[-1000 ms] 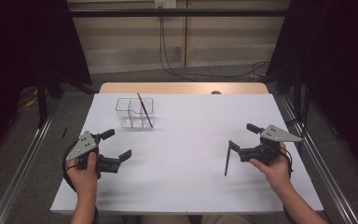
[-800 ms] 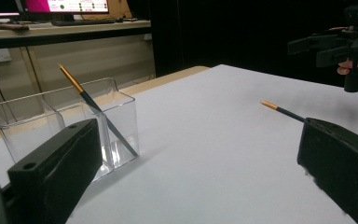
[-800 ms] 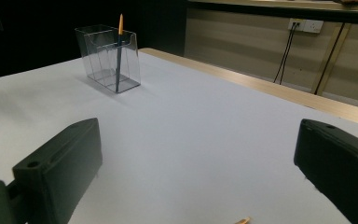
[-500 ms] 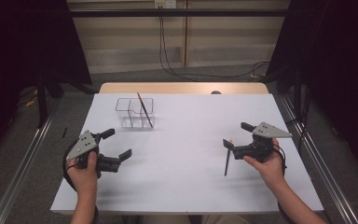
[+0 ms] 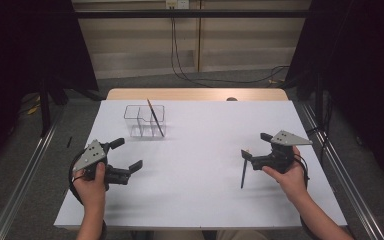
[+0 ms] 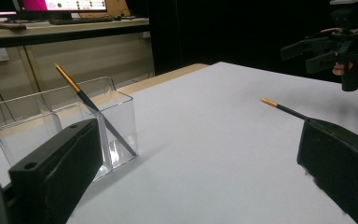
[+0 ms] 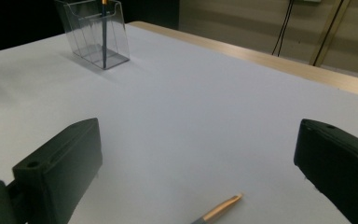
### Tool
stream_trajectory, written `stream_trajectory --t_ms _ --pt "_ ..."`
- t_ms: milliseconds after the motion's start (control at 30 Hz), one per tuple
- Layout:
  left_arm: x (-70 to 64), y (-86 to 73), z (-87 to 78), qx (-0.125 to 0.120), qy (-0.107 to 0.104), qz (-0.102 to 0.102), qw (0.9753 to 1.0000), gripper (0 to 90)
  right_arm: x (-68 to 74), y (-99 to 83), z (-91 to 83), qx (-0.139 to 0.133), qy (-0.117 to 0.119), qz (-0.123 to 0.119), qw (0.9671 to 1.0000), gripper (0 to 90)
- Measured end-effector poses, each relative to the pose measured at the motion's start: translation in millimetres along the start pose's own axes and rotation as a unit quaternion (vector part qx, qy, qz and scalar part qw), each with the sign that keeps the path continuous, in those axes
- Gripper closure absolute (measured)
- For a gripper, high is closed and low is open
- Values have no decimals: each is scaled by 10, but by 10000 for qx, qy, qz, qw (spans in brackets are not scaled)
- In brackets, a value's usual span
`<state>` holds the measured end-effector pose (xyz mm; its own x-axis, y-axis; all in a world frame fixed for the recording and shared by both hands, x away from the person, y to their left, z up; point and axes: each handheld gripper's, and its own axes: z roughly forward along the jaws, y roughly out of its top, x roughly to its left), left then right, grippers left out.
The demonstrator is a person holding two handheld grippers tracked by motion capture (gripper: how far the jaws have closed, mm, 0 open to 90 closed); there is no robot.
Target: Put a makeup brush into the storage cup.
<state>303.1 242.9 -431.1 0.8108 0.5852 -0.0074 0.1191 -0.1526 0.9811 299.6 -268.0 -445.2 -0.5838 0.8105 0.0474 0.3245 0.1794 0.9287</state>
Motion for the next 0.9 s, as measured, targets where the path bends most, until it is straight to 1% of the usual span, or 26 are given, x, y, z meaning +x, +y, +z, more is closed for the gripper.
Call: stream_trajectory --t_ms 133,300,467,533,633,733,800,900 --pt "-7 -3 10 6 -6 -13 10000 1 -12 -16 19 261 -77 56 9996 4" --pt "-7 -2 11 9 4 -11 10000 1 -25 -23 47 496 -124 117 9986 6" --pt "-9 -9 12 40 7 -16 10000 1 -16 -9 80 774 -174 144 9967 7" --pt "-8 -12 17 68 -1 7 10000 1 -14 -5 98 935 -194 140 9953 7" --pt "-16 -13 30 53 -13 -24 10000 2 -20 5 125 1189 -218 184 9925 8" --pt "-12 -9 27 73 -13 2 10000 1 -31 20 147 1483 -208 230 9885 11" --pt "-14 -13 30 64 -36 -33 10000 2 -37 27 158 1597 -234 228 9866 12" --pt "-14 -15 34 112 -28 -16 9999 3 -38 39 177 1813 -283 317 9825 13"
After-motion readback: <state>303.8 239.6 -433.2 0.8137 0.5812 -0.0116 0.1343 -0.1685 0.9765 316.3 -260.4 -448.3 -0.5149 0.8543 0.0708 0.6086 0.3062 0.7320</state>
